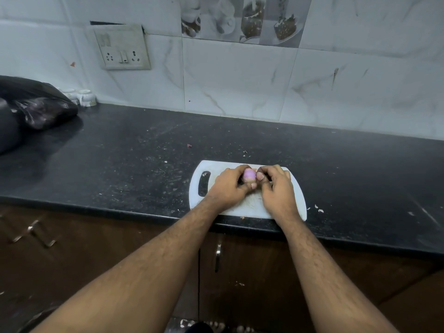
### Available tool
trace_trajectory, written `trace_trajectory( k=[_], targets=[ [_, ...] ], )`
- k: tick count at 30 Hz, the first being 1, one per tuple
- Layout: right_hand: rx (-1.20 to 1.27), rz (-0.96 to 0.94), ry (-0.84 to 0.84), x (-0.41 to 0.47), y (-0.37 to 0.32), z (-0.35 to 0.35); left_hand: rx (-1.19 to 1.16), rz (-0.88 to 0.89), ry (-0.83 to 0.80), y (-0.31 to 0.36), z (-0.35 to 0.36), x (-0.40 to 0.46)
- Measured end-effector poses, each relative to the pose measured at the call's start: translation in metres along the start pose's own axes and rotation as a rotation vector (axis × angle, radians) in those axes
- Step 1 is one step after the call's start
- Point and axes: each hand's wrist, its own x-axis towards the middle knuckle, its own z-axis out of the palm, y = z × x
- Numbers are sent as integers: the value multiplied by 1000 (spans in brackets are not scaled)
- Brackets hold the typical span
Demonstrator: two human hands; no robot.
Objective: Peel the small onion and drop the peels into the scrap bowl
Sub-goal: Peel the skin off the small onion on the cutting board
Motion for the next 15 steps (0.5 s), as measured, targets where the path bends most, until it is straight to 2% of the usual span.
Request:
trace_trajectory(
  k=[2,4,7,9,15],
  targets=[
    [-7,-29,-45,-2,-3,0,-170,-104,102,0,-6,1],
    [9,-27,-22,-3,-3,0,-243,-148,133,-2,-9,1],
    [95,76,91,-1,2,1,-236,-125,100,0,-6,0],
    [75,119,63,-1,1,3,-232,-108,74,0,-4,0],
    [148,17,120,-1,-6,0,-189,-80,34,-3,-3,2]
  ],
)
